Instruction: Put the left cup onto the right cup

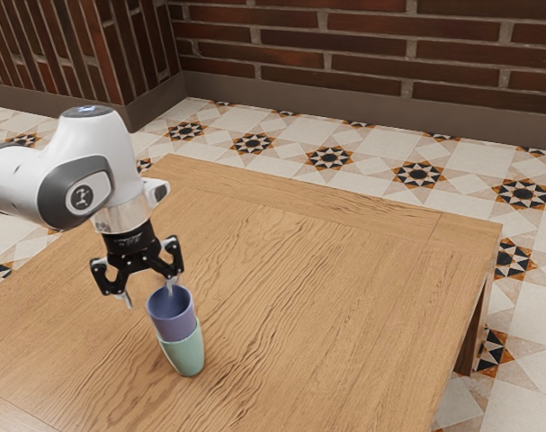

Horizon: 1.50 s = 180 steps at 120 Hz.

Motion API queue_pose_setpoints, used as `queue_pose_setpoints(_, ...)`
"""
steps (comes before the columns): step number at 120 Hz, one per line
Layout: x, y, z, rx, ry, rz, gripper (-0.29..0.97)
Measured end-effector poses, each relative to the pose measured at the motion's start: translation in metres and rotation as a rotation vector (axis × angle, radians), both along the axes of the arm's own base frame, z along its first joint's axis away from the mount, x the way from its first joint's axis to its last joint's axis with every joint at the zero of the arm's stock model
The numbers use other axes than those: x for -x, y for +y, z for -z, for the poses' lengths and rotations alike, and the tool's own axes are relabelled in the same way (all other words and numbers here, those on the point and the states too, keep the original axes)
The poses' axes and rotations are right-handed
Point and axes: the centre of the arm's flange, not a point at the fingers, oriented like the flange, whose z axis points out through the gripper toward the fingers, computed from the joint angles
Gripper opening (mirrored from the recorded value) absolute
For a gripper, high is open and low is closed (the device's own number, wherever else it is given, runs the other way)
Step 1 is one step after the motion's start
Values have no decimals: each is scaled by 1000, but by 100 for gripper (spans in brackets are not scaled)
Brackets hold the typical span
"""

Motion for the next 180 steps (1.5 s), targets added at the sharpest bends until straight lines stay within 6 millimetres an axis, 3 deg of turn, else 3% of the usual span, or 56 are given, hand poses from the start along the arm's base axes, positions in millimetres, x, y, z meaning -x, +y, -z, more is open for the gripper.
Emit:
queue_pose_setpoints(27,0,-1,-3,-1,-6,4,62)
queue_pose_setpoints(69,-3,-2,-13,-19,-28,28,67)
queue_pose_setpoints(109,-15,-4,-41,-81,-86,134,68)
queue_pose_setpoints(141,-33,3,-76,-145,-149,274,68)
queue_pose_setpoints(155,-51,10,-93,-157,-155,326,68)
queue_pose_setpoints(180,-71,25,-106,-180,-146,424,68)
